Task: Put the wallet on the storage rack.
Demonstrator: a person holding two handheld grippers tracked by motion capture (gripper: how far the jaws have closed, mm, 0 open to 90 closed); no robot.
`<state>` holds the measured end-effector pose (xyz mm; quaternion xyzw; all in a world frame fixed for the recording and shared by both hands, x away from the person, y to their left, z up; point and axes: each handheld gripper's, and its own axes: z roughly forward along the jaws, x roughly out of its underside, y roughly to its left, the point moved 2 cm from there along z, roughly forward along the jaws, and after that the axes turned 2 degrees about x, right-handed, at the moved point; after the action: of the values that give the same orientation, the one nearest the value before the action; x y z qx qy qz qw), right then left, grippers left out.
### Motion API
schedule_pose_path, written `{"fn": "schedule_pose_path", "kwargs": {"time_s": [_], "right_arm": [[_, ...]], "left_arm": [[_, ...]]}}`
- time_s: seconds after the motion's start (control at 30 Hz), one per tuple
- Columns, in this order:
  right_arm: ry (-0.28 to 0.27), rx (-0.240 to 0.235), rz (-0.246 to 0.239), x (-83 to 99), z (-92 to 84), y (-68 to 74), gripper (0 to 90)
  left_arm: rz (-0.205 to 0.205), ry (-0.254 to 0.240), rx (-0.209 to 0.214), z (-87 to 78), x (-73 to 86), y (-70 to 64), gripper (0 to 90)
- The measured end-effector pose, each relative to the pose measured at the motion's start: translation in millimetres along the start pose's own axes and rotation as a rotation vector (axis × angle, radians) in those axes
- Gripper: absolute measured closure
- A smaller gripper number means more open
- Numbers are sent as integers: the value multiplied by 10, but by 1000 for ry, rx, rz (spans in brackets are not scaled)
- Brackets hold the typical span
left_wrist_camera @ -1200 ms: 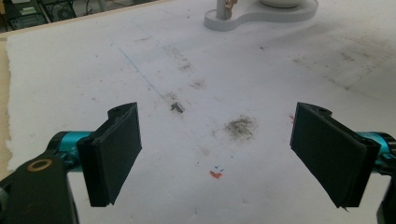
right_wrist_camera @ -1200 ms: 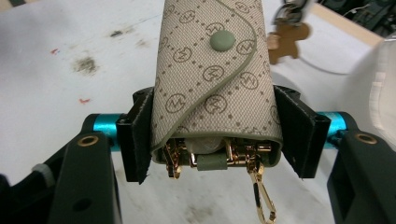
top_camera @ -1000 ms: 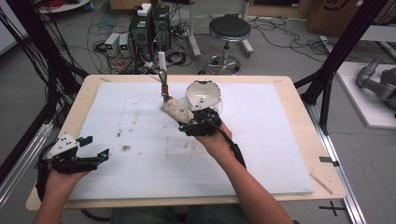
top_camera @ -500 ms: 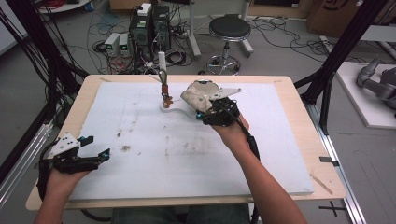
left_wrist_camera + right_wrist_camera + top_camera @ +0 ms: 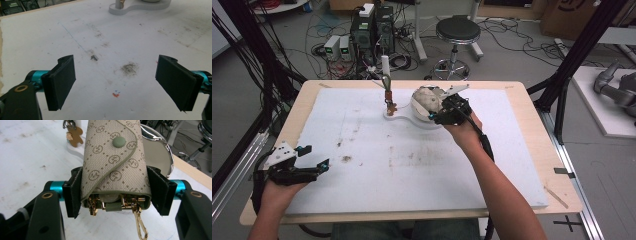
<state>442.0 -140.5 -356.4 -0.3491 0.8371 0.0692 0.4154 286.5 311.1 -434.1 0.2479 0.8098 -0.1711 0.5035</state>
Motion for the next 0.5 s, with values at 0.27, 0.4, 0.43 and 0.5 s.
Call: {"fn": "schedule_pose_path", "kwargs": {"time_s": [0.27, 0.4, 0.43, 0.5], "right_arm": [[53, 21, -7, 19, 167, -27, 361], [73, 40, -17, -5, 208, -31, 361], [73, 40, -17, -5, 208, -31, 361], [90, 48, -37, -42, 235, -10, 360]], "left_arm": [[-1, 1, 1, 4, 6, 8, 164], [-2, 6, 5, 16, 8, 10, 164], [-2, 6, 5, 16, 8, 10, 164], [-2, 8, 6, 18, 7, 10, 164]]}}
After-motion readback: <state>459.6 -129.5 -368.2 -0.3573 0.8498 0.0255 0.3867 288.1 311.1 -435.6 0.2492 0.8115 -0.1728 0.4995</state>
